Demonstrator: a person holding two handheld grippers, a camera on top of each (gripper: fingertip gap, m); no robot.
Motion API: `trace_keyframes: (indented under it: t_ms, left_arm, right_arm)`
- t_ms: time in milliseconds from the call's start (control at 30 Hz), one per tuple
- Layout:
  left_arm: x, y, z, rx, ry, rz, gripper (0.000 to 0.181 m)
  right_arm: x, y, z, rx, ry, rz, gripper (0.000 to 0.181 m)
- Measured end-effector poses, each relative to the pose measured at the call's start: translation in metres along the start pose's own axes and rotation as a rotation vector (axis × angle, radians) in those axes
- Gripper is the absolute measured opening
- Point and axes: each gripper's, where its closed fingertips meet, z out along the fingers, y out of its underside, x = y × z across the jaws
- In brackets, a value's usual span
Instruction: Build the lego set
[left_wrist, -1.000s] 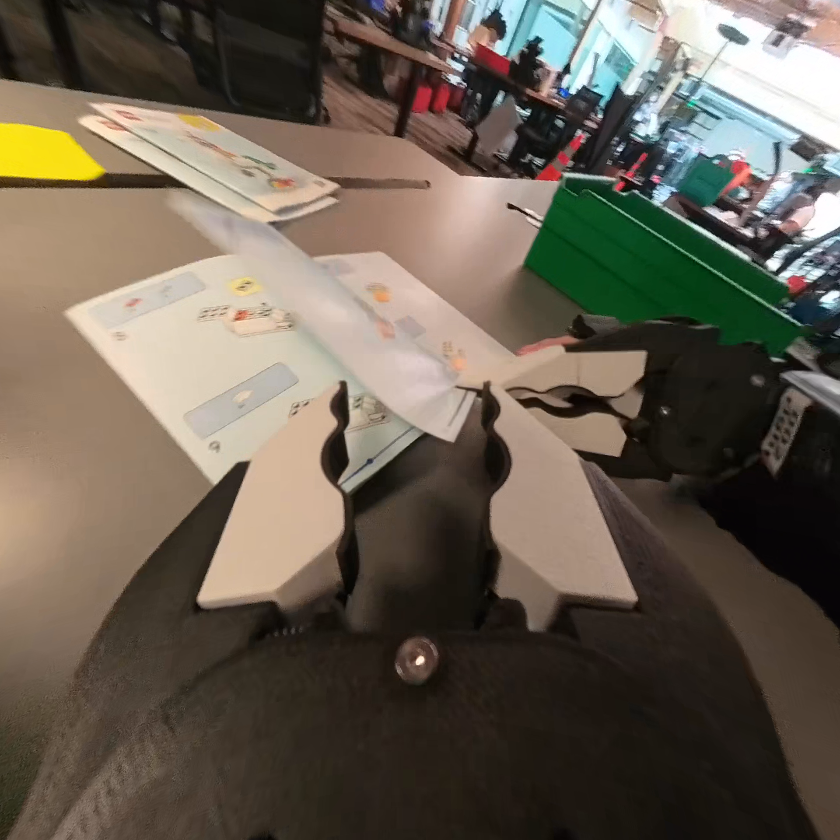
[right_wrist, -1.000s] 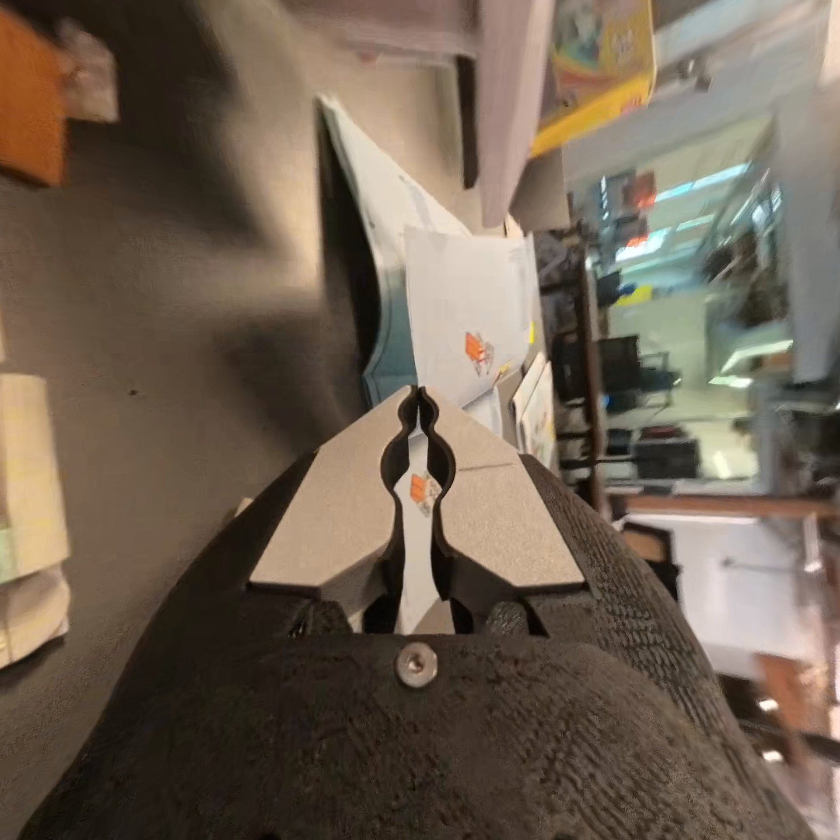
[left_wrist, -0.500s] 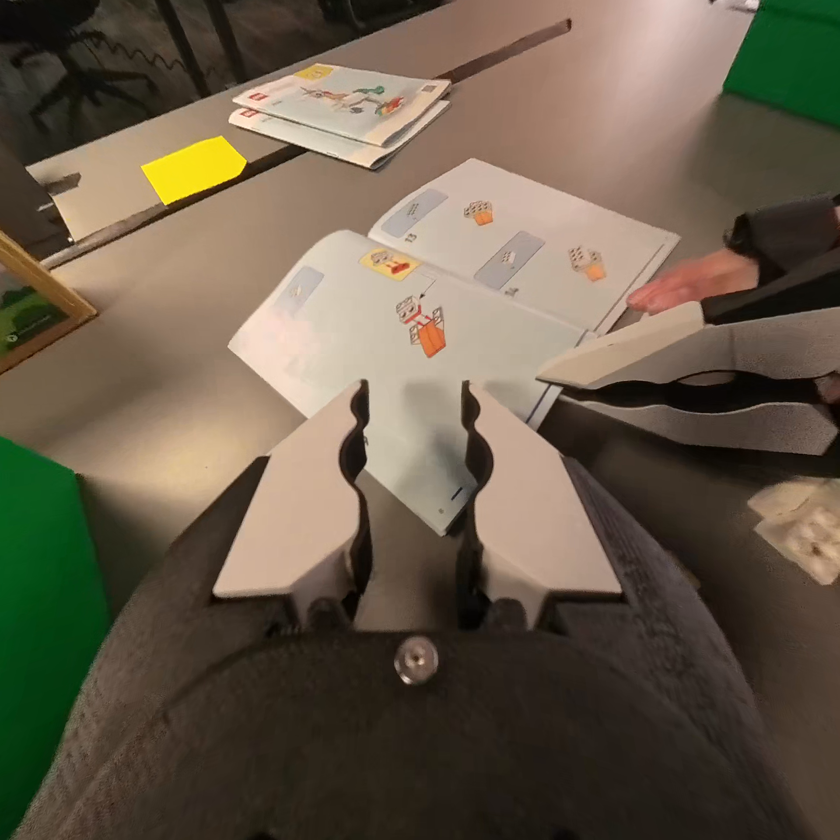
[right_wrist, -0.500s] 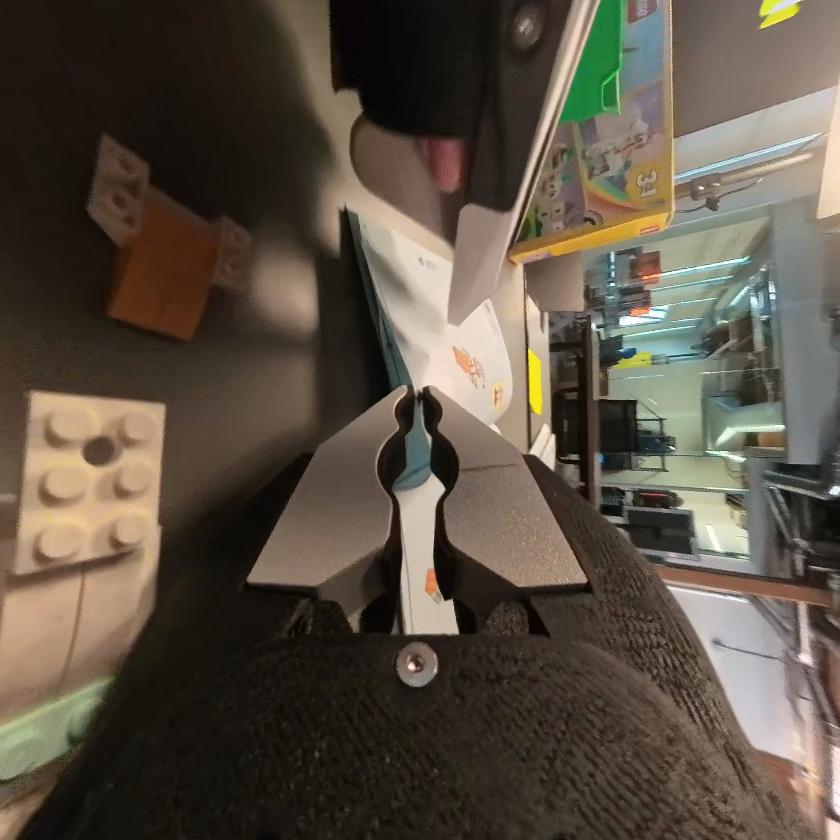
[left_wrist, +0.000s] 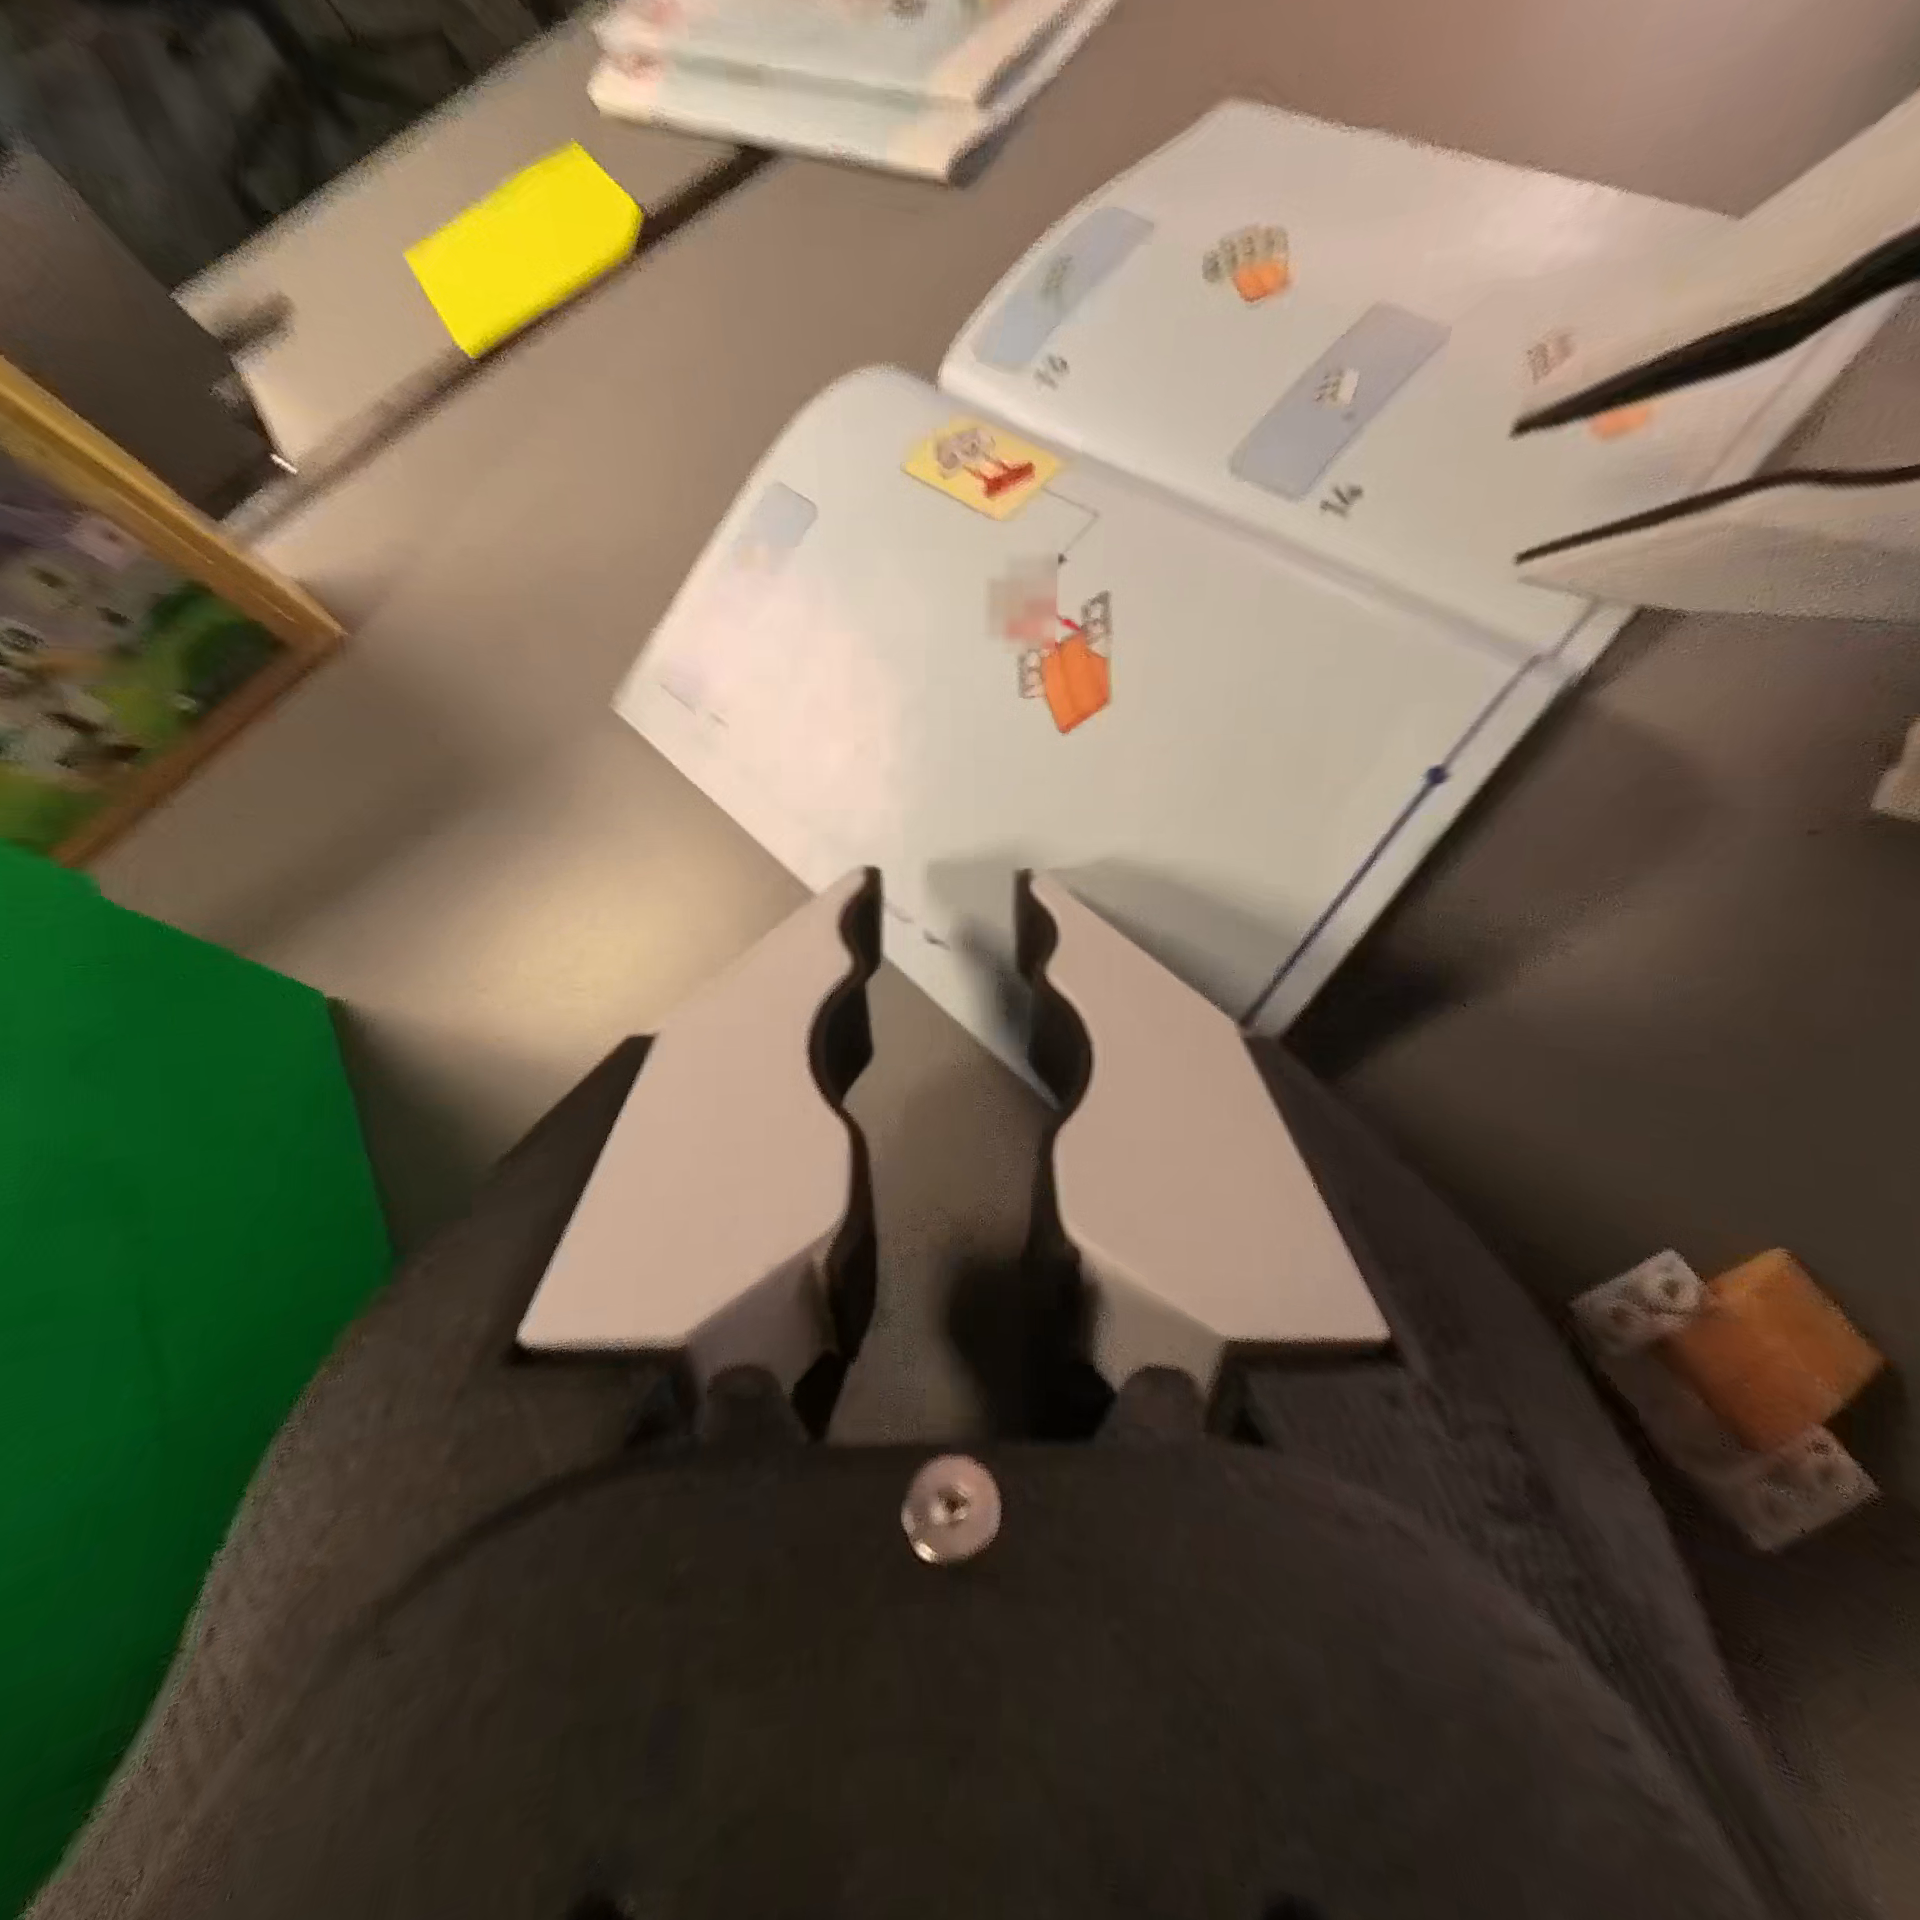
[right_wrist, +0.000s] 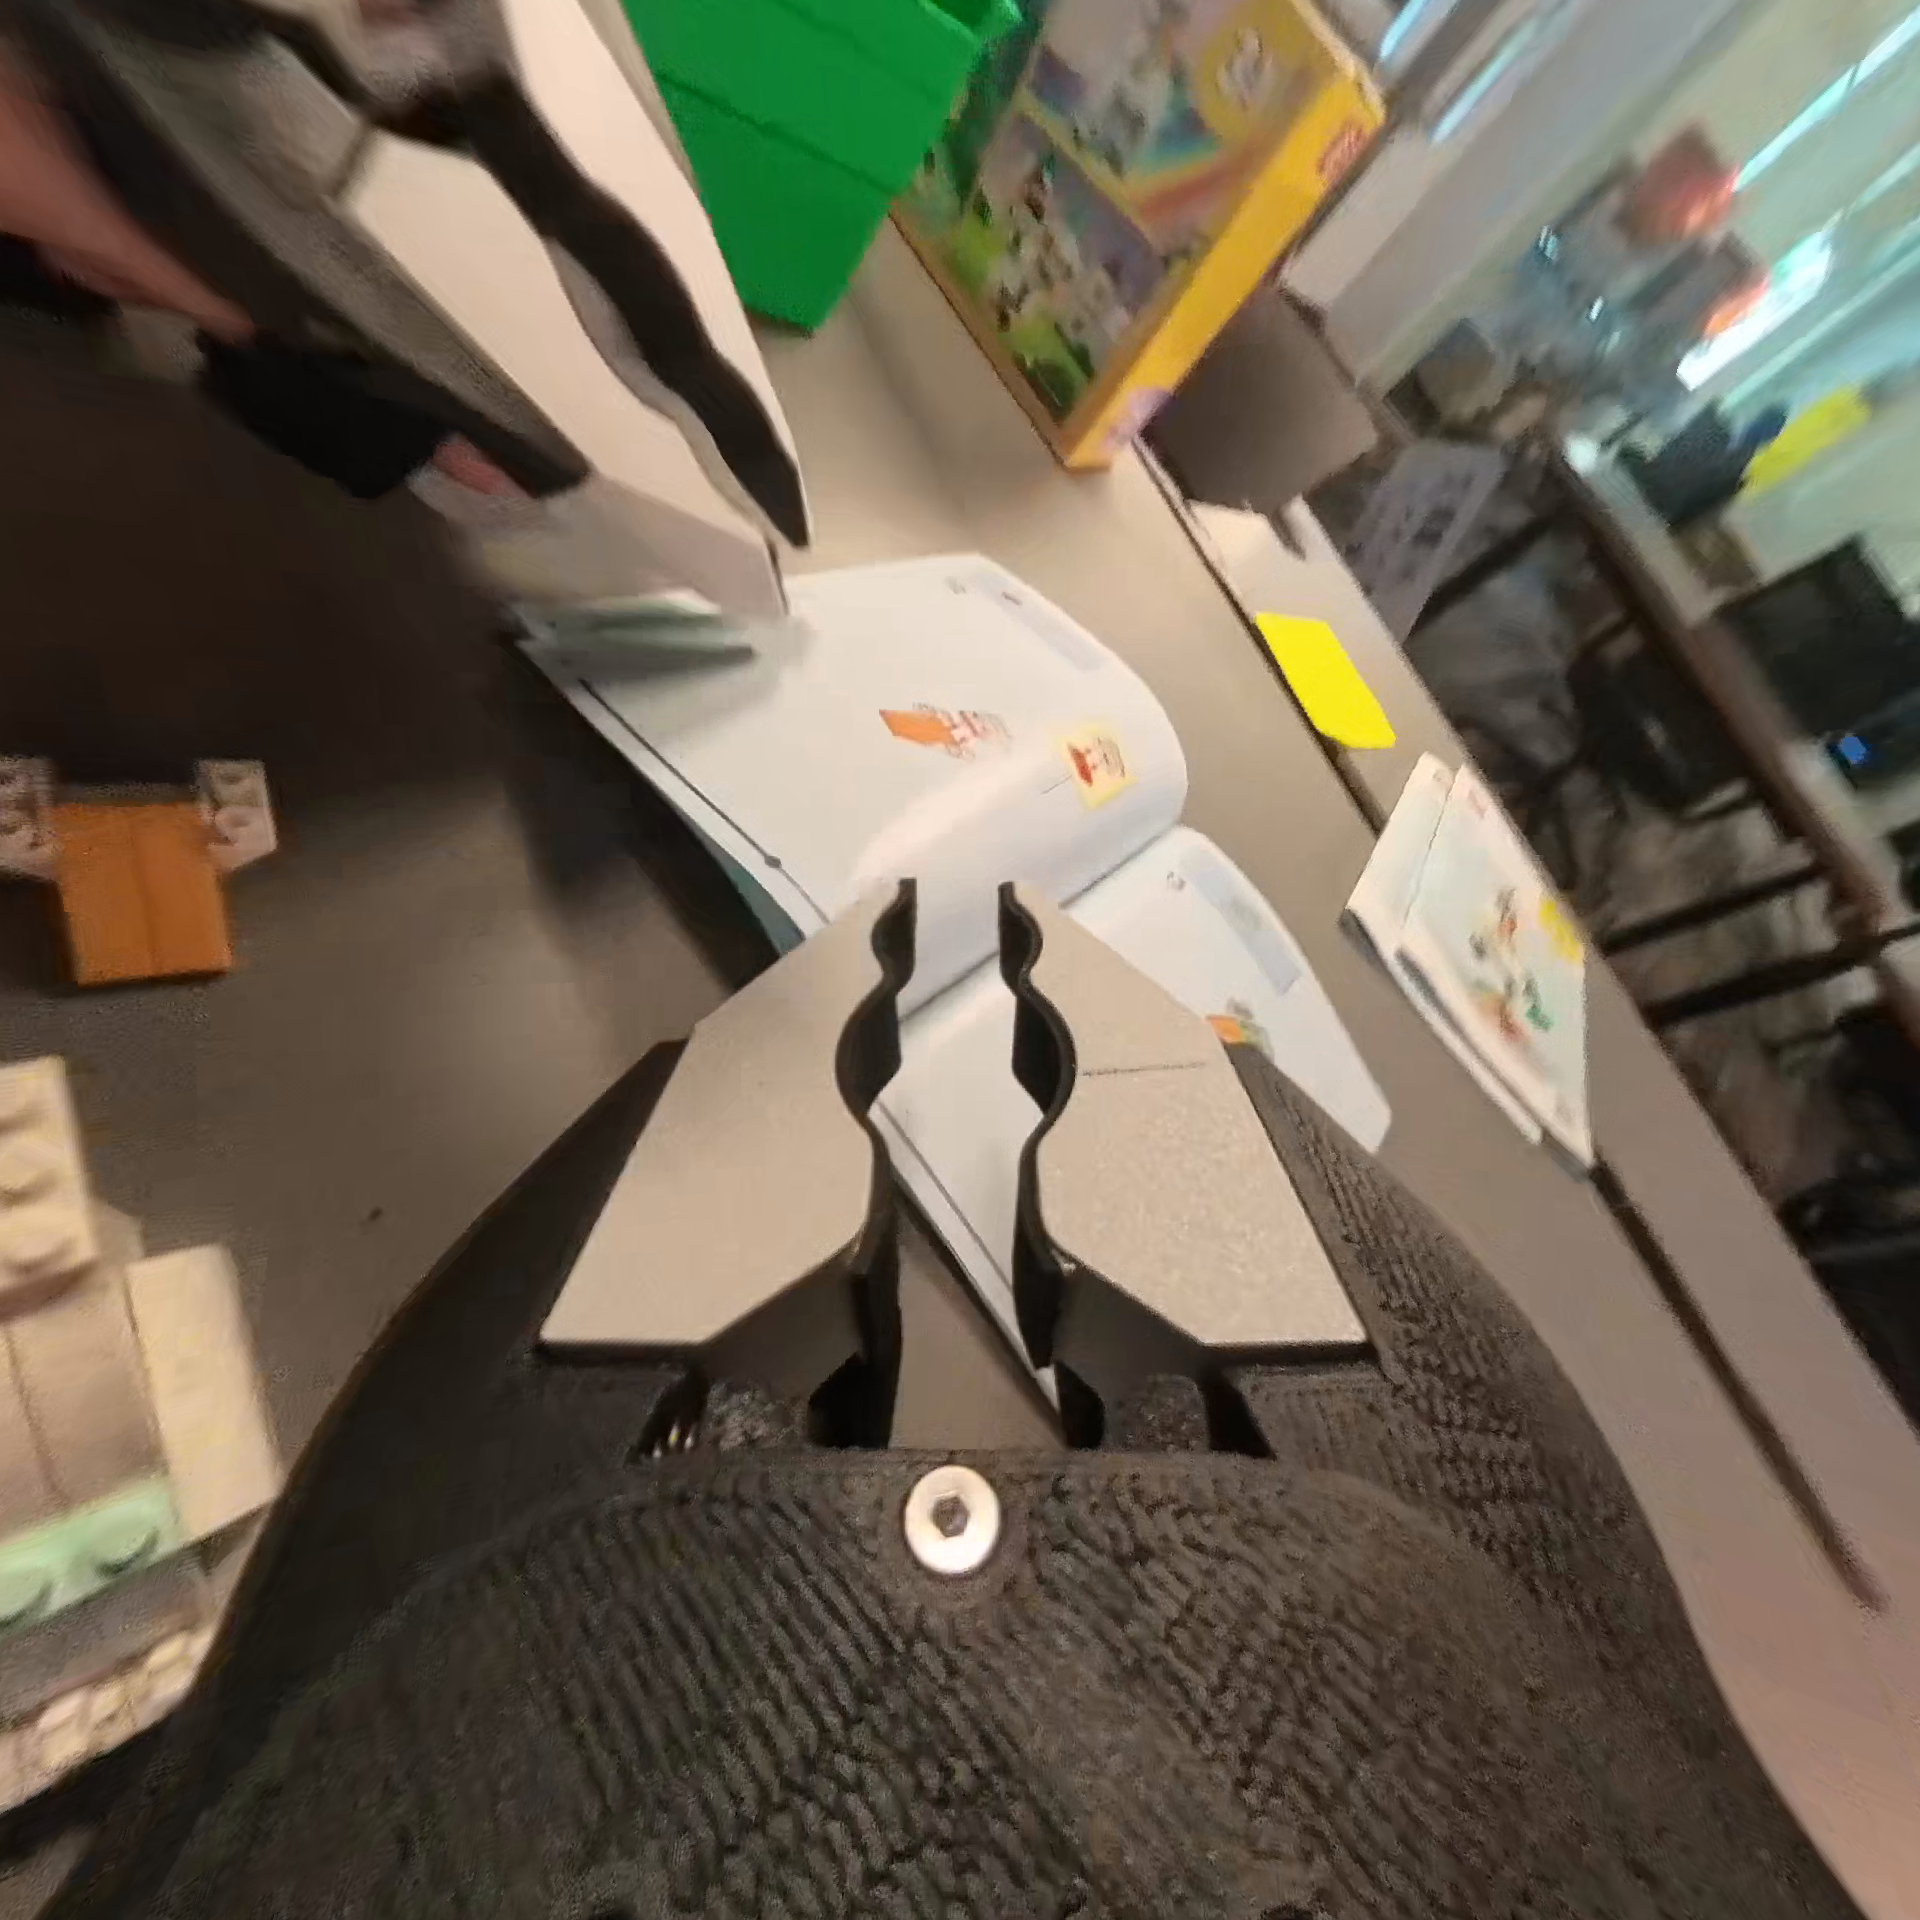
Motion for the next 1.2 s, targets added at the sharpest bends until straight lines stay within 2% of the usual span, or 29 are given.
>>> trace_keyframes:
  t_ms: [100, 300, 467, 600, 700, 800, 1000, 1200]
  left_arm:
    - [-0.004, -0.018, -0.011, 0.123, -0.040, -0.005, 0.013]
    - [-0.005, -0.041, -0.028, 0.310, 0.019, -0.111, 0.013]
    - [-0.013, -0.040, -0.031, 0.322, 0.037, -0.154, 0.012]
    - [-0.012, -0.036, -0.032, 0.325, 0.082, -0.199, 0.012]
    - [-0.007, -0.036, -0.037, 0.351, 0.115, -0.232, 0.009]
    - [-0.004, -0.042, -0.049, 0.437, 0.130, -0.294, 0.002]
    - [0.007, -0.045, -0.058, 0.483, 0.116, -0.203, 0.001]
    - [0.006, -0.047, -0.061, 0.514, 0.154, -0.243, 0.001]
  right_arm:
    - [-0.001, 0.006, 0.009, -0.043, -0.015, 0.093, 0.013]
    - [-0.008, 0.013, 0.018, -0.084, -0.051, 0.218, 0.010]
    - [-0.018, 0.025, 0.024, -0.182, -0.114, 0.285, 0.011]
    - [-0.023, 0.027, 0.026, -0.217, -0.137, 0.286, 0.003]
    - [-0.025, 0.029, 0.024, -0.220, -0.166, 0.315, 0.003]
    - [-0.027, 0.031, 0.019, -0.214, -0.207, 0.344, 0.003]
    - [-0.030, 0.035, 0.009, -0.201, -0.236, 0.348, 0.002]
    - [-0.032, 0.031, 0.006, -0.177, -0.227, 0.291, 0.006]
